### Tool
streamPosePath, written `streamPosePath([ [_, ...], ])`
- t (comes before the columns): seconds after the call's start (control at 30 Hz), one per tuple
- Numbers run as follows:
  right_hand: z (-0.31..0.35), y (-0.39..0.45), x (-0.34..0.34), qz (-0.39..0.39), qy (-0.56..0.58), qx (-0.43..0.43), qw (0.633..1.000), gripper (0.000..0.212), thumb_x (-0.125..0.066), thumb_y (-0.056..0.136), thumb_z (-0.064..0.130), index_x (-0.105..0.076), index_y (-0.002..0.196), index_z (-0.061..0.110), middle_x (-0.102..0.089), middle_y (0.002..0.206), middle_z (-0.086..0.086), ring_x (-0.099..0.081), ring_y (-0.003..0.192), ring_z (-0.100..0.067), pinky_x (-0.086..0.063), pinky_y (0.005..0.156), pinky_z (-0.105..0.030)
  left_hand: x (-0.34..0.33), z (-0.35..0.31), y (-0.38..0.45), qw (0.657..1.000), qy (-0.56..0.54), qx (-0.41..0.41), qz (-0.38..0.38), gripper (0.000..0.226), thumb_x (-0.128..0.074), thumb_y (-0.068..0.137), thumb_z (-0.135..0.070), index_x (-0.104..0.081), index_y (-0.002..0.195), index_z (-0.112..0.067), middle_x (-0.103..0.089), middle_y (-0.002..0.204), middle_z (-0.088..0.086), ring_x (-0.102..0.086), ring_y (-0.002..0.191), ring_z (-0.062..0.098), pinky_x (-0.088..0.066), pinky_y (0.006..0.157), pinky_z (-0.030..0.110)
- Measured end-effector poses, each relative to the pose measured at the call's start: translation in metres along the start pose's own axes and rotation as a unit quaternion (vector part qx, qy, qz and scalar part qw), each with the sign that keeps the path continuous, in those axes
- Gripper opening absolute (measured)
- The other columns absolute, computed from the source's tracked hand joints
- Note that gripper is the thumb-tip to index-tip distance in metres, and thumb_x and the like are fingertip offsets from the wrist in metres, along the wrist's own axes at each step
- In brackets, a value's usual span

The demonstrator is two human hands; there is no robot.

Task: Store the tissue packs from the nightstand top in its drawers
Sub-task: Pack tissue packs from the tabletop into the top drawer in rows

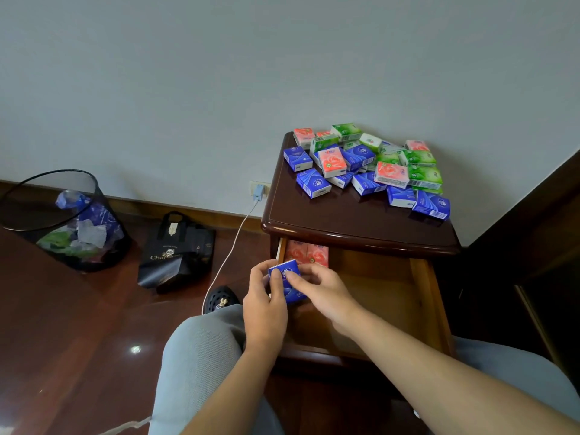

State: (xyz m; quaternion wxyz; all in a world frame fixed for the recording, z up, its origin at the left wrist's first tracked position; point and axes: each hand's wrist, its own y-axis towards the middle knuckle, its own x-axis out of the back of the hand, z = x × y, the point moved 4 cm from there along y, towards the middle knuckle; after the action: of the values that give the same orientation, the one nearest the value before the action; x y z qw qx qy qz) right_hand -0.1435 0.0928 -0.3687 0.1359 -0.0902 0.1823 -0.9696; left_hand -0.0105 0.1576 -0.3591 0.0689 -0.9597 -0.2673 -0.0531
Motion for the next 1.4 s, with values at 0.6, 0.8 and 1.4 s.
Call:
streamPosePath([
  [0.6, -0.055, 0.008, 0.039, -0.174, -0.091, -0.113, 0.974, 0.052, -0.088, 0.083, 0.014, -0.063, 0.128, 0.006, -0.071, 0.115, -0.008, -0.070, 0.107, -0.026, -0.058, 0.098, -0.045, -0.008, 0.009, 0.003, 0.986, 0.166, -0.012, 0.016, 0.037, -0.057, 0.097, -0.013, -0.051, 0.130, -0.030, -0.050, 0.125, -0.010, -0.054, 0.114, 0.009, -0.041, 0.066, 0.009],
  [0.8, -0.046, 0.011, 0.034, -0.157, -0.200, -0.085, 0.963, 0.058, -0.093, 0.077, 0.020, -0.064, 0.126, 0.012, -0.073, 0.120, -0.005, -0.070, 0.107, -0.020, -0.058, 0.095, -0.038, -0.009, 0.009, 0.004, 0.985, 0.173, -0.009, 0.017, 0.040, -0.058, 0.095, -0.012, -0.051, 0.131, -0.028, -0.050, 0.125, -0.009, -0.054, 0.113, 0.009, -0.039, 0.068, 0.010],
  [1.4, -0.035, 0.017, 0.021, -0.197, -0.394, -0.087, 0.894, 0.086, -0.092, 0.061, 0.064, -0.049, 0.122, 0.021, -0.060, 0.122, -0.002, -0.063, 0.113, -0.024, -0.058, 0.089, -0.041, -0.012, 0.009, 0.001, 0.974, 0.223, -0.014, 0.046, 0.057, -0.058, 0.092, -0.012, -0.045, 0.145, -0.024, -0.049, 0.138, -0.004, -0.050, 0.123, 0.010, -0.038, 0.089, 0.021],
])
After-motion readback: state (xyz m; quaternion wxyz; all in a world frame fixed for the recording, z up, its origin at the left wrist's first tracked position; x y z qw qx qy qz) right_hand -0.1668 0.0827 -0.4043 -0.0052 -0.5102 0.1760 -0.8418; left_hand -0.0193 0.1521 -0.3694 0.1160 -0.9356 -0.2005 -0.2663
